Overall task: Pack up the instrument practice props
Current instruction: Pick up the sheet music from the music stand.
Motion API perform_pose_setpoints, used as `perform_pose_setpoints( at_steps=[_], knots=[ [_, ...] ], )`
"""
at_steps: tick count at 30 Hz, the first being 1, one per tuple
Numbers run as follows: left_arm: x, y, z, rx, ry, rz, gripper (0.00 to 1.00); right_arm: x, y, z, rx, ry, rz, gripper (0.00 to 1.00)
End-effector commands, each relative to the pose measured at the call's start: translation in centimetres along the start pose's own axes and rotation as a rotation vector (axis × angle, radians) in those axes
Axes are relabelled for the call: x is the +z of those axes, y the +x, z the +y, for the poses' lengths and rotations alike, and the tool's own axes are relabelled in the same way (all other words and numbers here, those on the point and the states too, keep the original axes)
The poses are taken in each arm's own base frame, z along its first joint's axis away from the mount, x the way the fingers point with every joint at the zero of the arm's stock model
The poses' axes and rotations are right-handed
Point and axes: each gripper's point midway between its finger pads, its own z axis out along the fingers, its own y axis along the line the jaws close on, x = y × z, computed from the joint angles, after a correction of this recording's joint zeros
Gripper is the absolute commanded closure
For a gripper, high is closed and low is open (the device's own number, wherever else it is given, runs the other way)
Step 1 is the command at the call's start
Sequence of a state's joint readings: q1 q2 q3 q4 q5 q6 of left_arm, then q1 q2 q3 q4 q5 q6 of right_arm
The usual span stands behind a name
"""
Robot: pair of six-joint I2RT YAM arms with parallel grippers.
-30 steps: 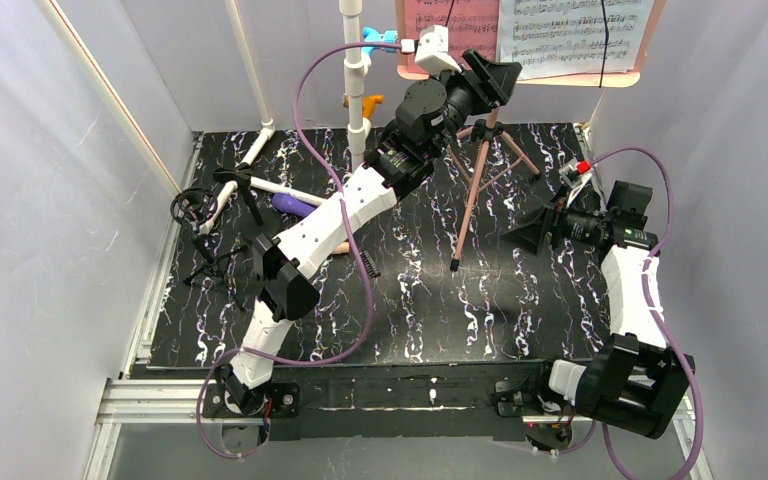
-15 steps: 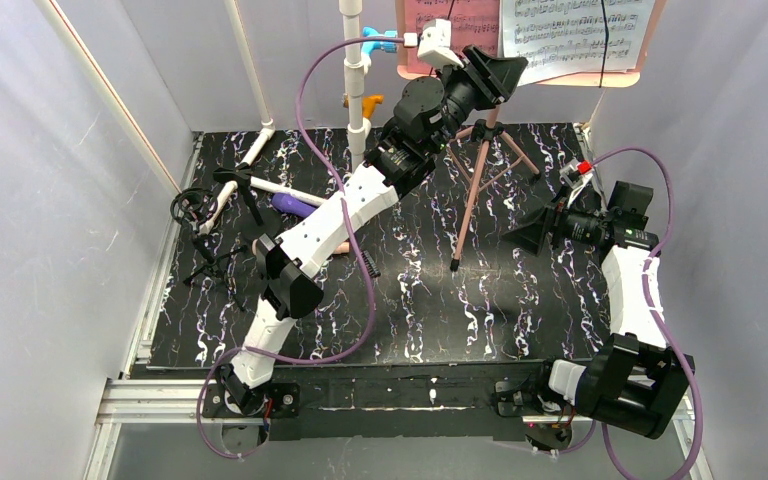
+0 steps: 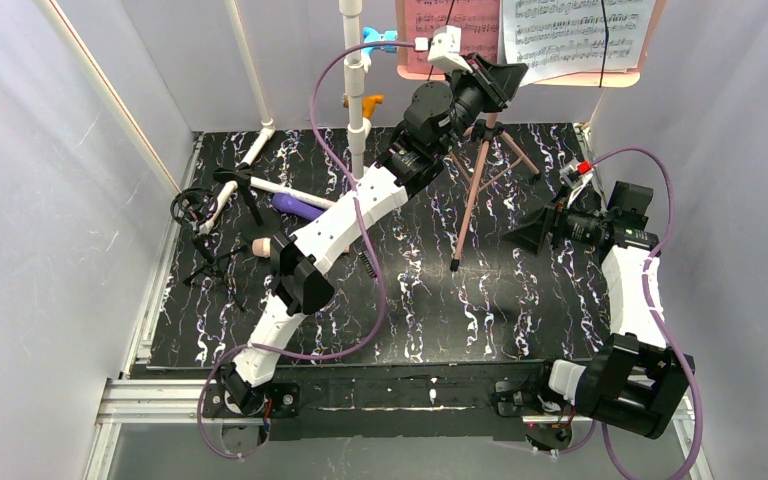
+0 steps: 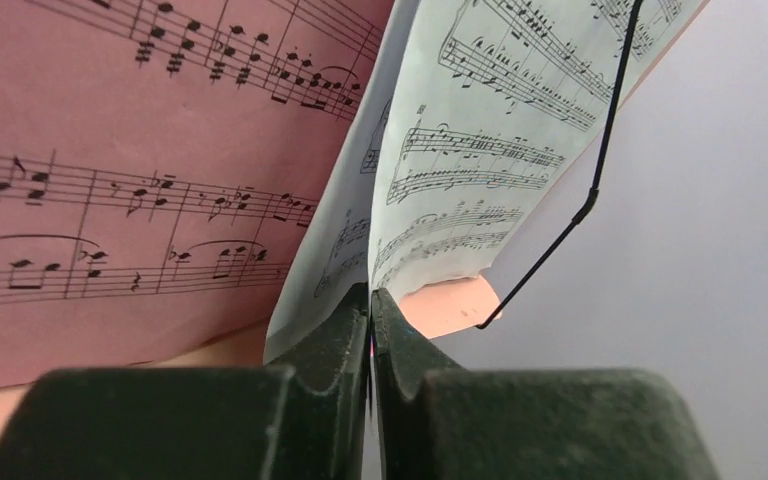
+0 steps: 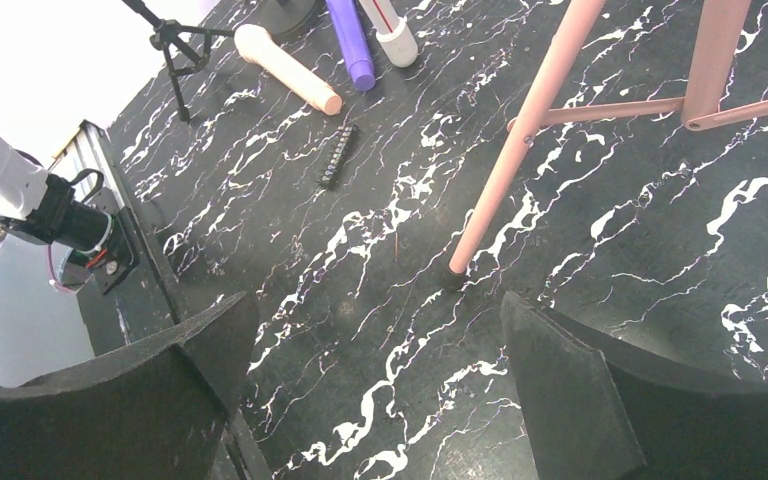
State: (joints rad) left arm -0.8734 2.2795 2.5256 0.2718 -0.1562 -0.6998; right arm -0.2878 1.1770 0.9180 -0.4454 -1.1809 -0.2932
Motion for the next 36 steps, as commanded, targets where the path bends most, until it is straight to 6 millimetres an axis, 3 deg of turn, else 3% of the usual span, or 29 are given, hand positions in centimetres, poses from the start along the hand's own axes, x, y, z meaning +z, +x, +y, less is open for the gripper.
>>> perform_pose_setpoints(
  at_steps=[1, 9, 16, 25, 36],
  knots=[
    [-0.5, -3.9, -3.4, 0.07, 0.097, -0.074, 1.0, -0.2, 0.1, 0.1, -0.025, 0.002, -0.006, 0.0],
    [-2.8, -8.2, -6.4, 0.239, 0.109, -0.147, 1.0, -0.2, 0.3, -0.1, -0.019, 0.01, -0.001, 0.0],
    [-5.0, -11.3, -7.1, 0.341, 0.073, -0.197, 1.0, -0.2, 0.5, -0.3, -0.016, 0.024, 0.007, 0.0],
    [-7.7, -14.4, -7.0, 0.425, 0.013, -0.249, 1.0, -0.2, 0.9, -0.6, -0.015, 0.041, 0.017, 0.0],
    [-11.7, -16.4, -6.0, 0.447, -0.071, -0.252, 1.0, -0.3, 1.6, -0.9, -0.011, 0.051, 0.035, 0.0]
  ],
)
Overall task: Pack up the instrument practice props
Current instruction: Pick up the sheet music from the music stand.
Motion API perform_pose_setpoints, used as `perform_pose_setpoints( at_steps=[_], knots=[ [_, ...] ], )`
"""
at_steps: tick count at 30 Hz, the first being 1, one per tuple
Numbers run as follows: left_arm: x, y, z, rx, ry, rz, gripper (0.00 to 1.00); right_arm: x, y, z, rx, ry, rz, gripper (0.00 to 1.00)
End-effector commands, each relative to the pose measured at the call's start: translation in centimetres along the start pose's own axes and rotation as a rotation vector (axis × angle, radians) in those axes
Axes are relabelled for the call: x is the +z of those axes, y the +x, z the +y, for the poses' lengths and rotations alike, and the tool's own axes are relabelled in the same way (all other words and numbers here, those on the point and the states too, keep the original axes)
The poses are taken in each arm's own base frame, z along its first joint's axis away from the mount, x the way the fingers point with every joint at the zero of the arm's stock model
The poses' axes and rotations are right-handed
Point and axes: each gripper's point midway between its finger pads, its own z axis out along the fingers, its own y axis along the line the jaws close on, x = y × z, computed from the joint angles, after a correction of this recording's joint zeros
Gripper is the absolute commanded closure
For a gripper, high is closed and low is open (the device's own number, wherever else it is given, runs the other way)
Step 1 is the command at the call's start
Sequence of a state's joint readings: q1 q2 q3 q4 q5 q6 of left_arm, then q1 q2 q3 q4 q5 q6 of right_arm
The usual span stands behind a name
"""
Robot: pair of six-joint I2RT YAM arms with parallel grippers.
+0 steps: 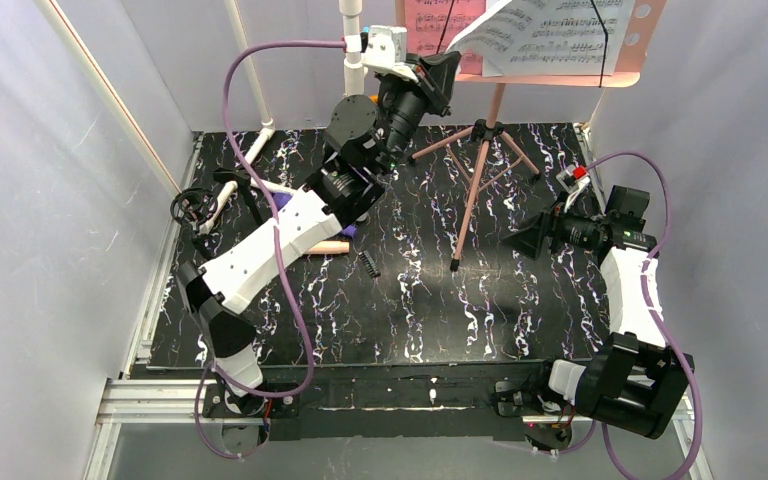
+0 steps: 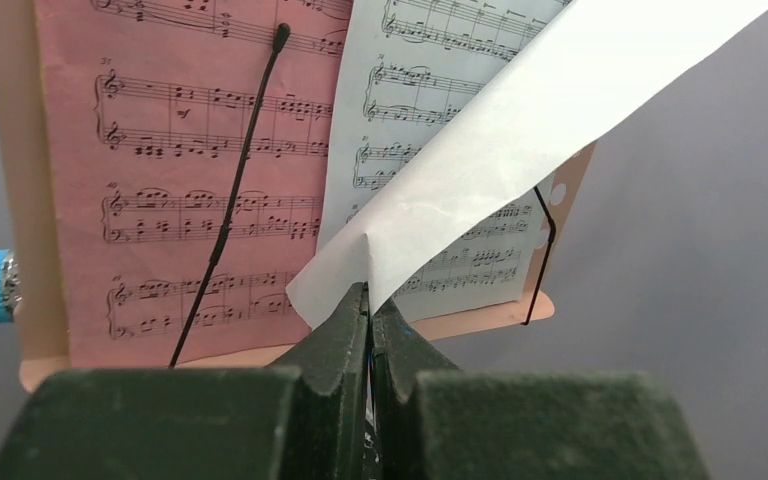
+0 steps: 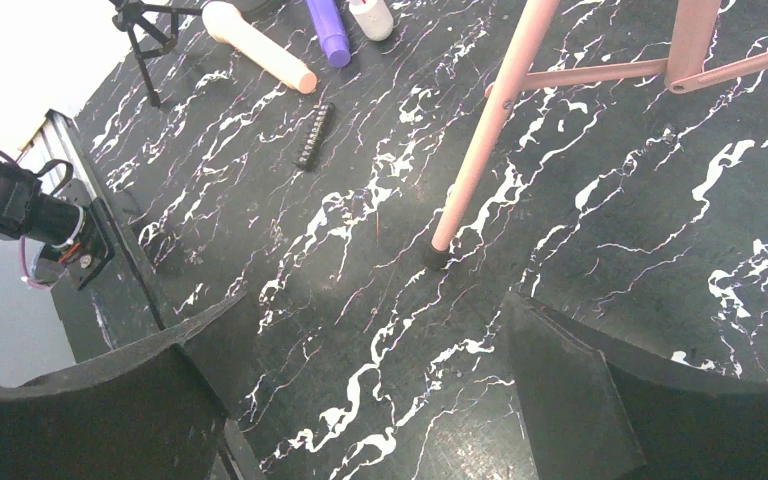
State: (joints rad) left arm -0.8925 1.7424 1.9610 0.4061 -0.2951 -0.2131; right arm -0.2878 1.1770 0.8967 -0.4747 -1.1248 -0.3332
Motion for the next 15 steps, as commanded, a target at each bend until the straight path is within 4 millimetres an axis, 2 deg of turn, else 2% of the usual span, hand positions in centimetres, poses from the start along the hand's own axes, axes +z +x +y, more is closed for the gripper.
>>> perform_pose_setpoints(
  at_steps=[1, 11, 13, 15],
  knots=[
    [-2.1, -5.7, 0.3, -0.009, -0.033, -0.101, 1.0, -0.2, 0.2, 0.0, -0.017, 0.004, 0.002, 0.0],
    [-5.4, -7.2, 1.8, -0.002, -0.077, -0.092, 1.0, -0.2, 0.5, -0.3, -0.011, 0.011, 0.013, 0.0],
    [-7.3, -7.7, 2.2, -0.022, -0.079, -0.076, 1.0, -0.2, 0.6, -0.3, -0.009, 0.009, 0.019, 0.0],
    [-9.6, -7.2, 2.1, -0.066, -0.062, -0.001, 1.0, -0.4, 0.8, 0.1, -0.03, -0.001, 0.034, 0.0]
  ],
)
